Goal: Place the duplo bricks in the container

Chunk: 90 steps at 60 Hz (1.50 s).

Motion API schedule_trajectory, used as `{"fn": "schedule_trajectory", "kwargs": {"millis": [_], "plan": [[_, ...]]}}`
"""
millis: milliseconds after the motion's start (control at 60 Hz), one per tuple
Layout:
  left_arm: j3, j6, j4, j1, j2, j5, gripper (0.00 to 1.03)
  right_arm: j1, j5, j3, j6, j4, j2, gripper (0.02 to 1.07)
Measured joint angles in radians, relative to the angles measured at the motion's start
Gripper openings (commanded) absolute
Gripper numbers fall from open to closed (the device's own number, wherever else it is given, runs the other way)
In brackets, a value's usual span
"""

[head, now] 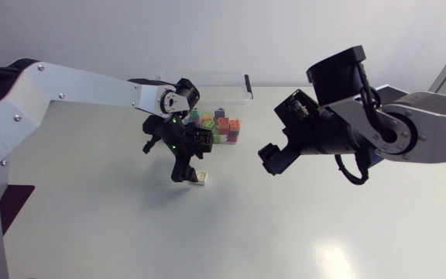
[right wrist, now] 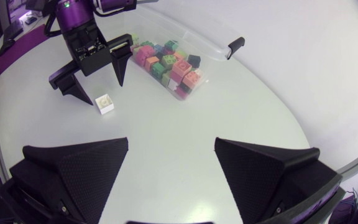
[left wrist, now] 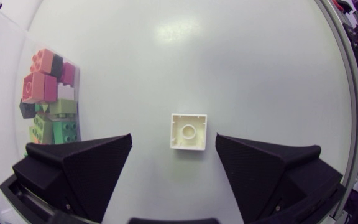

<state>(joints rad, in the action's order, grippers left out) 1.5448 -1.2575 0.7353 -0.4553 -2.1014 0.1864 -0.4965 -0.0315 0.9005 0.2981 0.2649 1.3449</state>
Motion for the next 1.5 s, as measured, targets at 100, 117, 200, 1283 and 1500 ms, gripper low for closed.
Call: {"fn": "schedule_trajectory", "kwargs": {"millis": [100,117,200,1283,1500], "plan": [[0.014,0.0,0.002,-0.01,-0.008,-0.01,0.91,-0.006,-0.011,-0.031,0.002,0.0,-0.018,1.03],[0.016,0.0,0.003,-0.011,-0.01,-0.013,0.91,-0.006,-0.015,-0.038,0.002,0.0,-0.022,1.03],[0.016,0.0,0.008,-0.02,-0.013,-0.032,0.87,-0.006,-0.026,-0.063,0.002,0.002,-0.034,1.03],[0.018,0.08,-0.005,-0.07,-0.048,-0.125,0.21,0.103,-0.213,-0.29,0.002,-0.082,-0.516,1.03],[-0.012,0.111,-0.046,-0.07,-0.031,-0.125,0.21,0.181,-0.229,-0.358,0.002,-0.159,-0.61,1.03]]}}
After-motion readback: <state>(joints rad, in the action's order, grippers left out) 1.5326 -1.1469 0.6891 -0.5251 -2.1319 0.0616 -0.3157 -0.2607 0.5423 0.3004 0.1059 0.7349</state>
